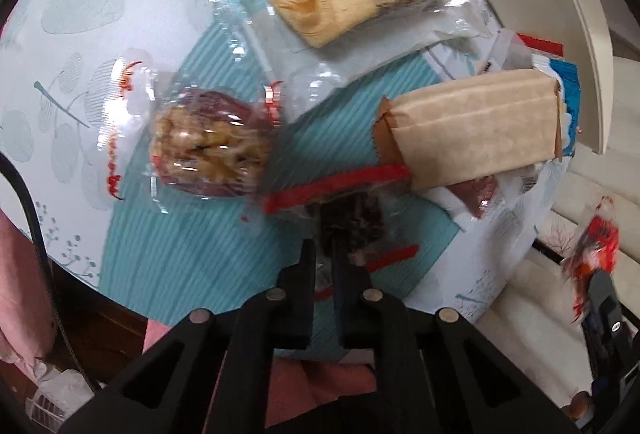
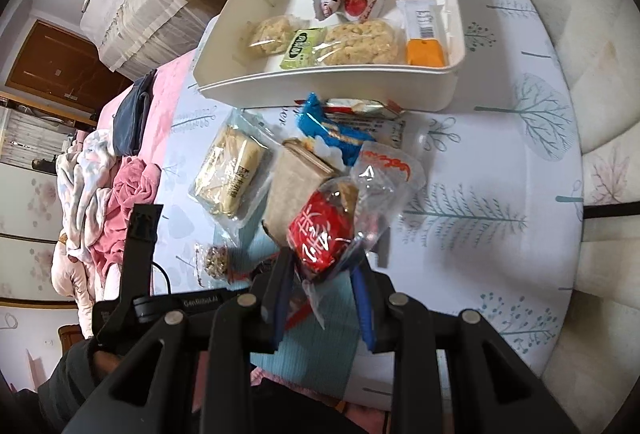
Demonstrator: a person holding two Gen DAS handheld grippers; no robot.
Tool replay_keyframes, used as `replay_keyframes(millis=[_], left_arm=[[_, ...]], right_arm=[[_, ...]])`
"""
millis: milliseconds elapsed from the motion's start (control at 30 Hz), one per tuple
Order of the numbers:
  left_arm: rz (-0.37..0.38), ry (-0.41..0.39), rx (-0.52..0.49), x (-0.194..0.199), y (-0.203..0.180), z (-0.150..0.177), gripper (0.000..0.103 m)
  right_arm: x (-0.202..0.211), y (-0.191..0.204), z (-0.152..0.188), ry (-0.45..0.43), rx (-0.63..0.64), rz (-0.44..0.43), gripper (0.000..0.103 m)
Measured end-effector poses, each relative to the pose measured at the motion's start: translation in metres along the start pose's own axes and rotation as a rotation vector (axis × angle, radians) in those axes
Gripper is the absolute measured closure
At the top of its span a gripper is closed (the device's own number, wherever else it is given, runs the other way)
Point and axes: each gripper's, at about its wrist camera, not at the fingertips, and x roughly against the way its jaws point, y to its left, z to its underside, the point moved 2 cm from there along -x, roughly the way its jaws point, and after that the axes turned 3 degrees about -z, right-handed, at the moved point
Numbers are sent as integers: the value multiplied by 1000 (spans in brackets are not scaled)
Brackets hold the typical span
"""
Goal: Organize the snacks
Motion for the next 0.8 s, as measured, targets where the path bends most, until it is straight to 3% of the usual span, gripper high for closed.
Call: replay_keyframes(millis=[233,433,800], left_arm=[[-16,41,-68,17,12,-4,99],[-25,49,-190,55,4,-5,100],[14,-72,-435,172,-49,-17,100]], right_arm=[[-4,13,-6,-26,-22,-8,74],[0,22,-12,-70,-45,-16,74],[32,36,-37,-219,-27,7,74]])
